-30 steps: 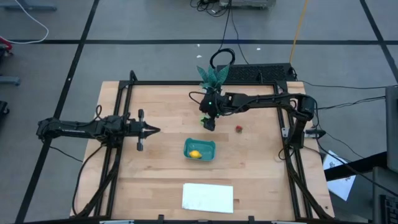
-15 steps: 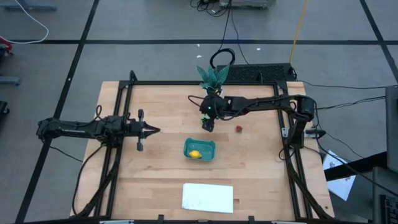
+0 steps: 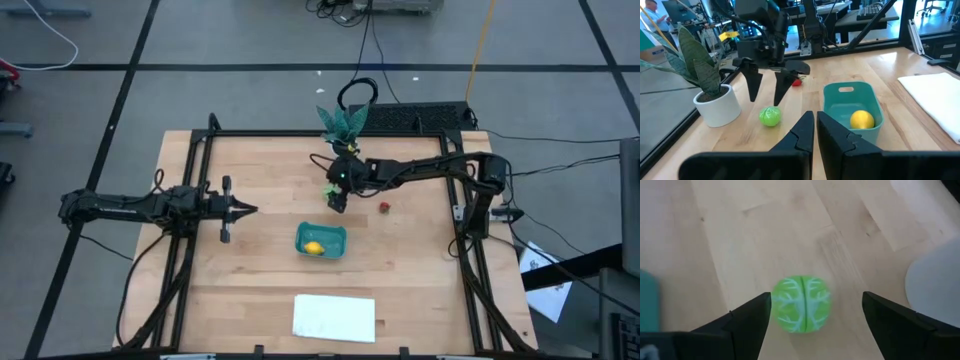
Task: Pick and placing Produce into tupperware
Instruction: Put the green cabbage into the blue basket
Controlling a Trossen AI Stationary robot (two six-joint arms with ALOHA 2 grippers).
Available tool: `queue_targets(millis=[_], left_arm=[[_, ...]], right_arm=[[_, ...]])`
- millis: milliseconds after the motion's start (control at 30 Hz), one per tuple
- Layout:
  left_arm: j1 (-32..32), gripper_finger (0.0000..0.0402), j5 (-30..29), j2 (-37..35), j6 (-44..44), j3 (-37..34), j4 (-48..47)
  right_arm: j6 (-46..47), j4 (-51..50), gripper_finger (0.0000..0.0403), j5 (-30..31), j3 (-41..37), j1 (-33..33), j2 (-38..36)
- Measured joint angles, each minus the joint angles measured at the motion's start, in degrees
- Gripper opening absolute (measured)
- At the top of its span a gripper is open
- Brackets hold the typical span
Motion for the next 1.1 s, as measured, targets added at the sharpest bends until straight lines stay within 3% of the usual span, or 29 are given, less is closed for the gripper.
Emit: queue_targets(millis=[333, 767, 1100], left_arm=[[0.00, 0.0026, 0.00, 0.00, 0.00, 0.00, -0.36], [0.00, 0.0026, 0.00, 0.00, -0.17, 0.02, -1.19], [0.00, 0.0026, 0.00, 0.00, 0.03, 0.00, -1.17]], right_arm=[[-0.52, 1.63, 0.0330, -4.88, -0.73, -0.17, 0.23], [-1.47, 1.98, 0.0390, -4.80, -0.73, -0.54, 0.23], [-1.94, 6.49, 0.0397, -4.88, -3.08, -1.39, 0.23]])
